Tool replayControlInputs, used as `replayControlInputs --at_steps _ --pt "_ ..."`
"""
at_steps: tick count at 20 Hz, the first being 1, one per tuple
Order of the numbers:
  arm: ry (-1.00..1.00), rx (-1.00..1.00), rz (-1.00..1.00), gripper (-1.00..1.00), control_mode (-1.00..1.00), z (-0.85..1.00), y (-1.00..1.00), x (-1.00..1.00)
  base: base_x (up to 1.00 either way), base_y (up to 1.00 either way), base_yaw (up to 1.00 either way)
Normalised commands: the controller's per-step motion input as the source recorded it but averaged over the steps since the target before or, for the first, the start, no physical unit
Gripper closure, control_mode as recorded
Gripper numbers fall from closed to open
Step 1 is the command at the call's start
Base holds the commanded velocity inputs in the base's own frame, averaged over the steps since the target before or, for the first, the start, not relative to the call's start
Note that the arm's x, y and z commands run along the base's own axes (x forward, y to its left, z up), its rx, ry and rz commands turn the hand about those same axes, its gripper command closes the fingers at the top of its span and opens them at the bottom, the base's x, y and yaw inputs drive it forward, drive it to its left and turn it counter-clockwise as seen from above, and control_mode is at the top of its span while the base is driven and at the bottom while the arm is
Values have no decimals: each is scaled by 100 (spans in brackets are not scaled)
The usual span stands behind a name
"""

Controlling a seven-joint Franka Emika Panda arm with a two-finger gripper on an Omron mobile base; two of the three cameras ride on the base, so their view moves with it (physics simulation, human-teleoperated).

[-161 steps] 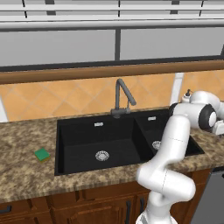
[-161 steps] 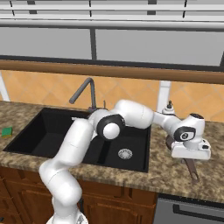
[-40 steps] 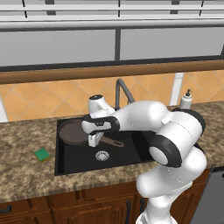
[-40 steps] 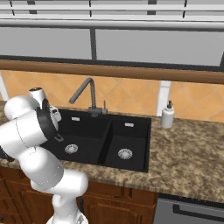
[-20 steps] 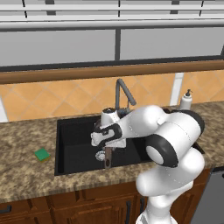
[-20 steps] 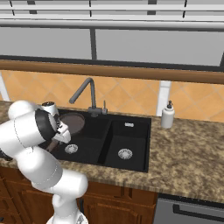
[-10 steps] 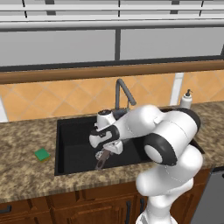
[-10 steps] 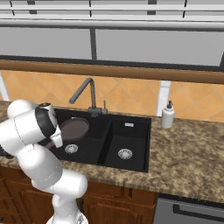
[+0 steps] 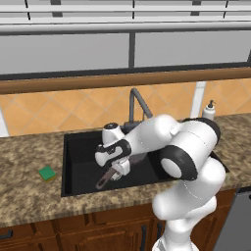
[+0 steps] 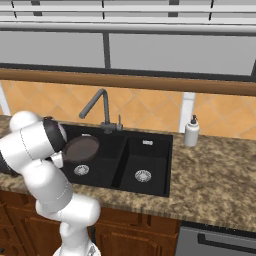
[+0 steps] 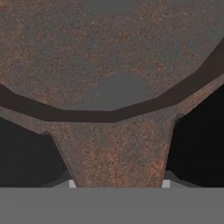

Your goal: Pick the pan and sponge and place them into the sink. Then turn on the water.

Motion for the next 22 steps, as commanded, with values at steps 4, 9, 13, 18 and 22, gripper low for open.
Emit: replayControlInputs --at_steps 4,9,13,18,22 --pt "-2 3 -41 100 -100 0 37 8 0 0 0" --pt "-1 5 -42 100 -100 0 16 15 0 0 0" --pt "0 3 -38 100 -100 -1 19 29 0 0 0" --pt "0 0 -20 100 -100 -11 15 37 0 0 0" --pt "0 0 -3 100 -100 -9 3 44 0 0 0"
